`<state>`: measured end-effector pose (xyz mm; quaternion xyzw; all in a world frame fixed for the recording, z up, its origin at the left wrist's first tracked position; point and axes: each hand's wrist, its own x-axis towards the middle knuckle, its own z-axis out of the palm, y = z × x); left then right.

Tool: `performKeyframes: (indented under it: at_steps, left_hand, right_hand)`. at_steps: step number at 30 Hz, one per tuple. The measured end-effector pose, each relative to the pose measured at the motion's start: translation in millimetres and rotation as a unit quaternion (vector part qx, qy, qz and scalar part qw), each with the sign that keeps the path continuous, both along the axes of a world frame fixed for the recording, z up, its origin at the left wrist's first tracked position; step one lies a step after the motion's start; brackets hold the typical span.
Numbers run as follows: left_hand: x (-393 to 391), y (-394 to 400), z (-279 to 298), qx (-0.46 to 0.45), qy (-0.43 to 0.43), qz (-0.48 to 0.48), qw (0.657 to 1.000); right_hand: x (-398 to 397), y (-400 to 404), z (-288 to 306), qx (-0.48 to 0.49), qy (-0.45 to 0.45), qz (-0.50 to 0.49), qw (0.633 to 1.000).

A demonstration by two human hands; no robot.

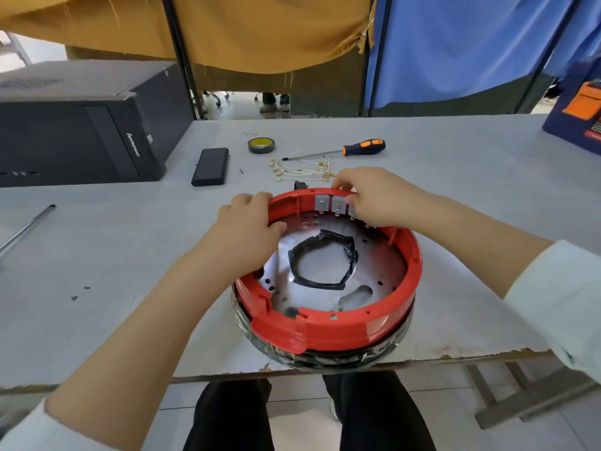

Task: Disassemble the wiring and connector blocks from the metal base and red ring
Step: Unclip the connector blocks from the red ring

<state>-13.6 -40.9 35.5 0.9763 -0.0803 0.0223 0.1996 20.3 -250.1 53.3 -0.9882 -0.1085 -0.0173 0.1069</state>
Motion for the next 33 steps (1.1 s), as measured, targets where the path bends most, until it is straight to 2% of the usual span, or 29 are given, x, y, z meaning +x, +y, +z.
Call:
performKeyframes:
  at_steps: [5, 9, 13, 18, 22, 26, 33]
  left_hand:
    - [34.0, -15.8, 9.7, 0.073, -0.037, -0.084, 0.993]
    - [61.2, -25.8, 7.3, 0.06, -0.007, -0.134, 0.989]
    - [82.6, -26.4, -0.4, 0.022, -0.014, -0.131, 0.991]
    - [90.3, -28.7, -11.9, 0.088, -0.048, -0.117, 0.988]
    - [91.3, -29.5, -11.1, 0.088, -0.044, -0.102, 0.99]
    - [90.3, -31.0, -12.5, 0.094, -0.04, -0.088, 0.991]
    - [92.5, -31.5, -15.6, 0.134, -0.084, -0.078, 0.984]
  right_hand:
    - [11.6, 3.3, -3.4, 0.042, -0.009, 0.025, 0.999]
    - [30.0, 1.7, -2.7, 0.063, 0.019, 0.042, 0.997]
    - [48.3, 7.8, -9.1, 0.099, 0.063, 0.069, 0.991]
    - [55.8, 12.6, -17.4, 0.029, 0.014, 0.107, 0.994]
    - [56.3, 9.0, -21.3, 0.025, -0.012, 0.147, 0.989]
    - [56.1, 9.9, -26.7, -0.008, -0.042, 0.144, 0.989]
    - [58.0, 10.1, -29.2, -0.001, -0.058, 0.152, 0.987]
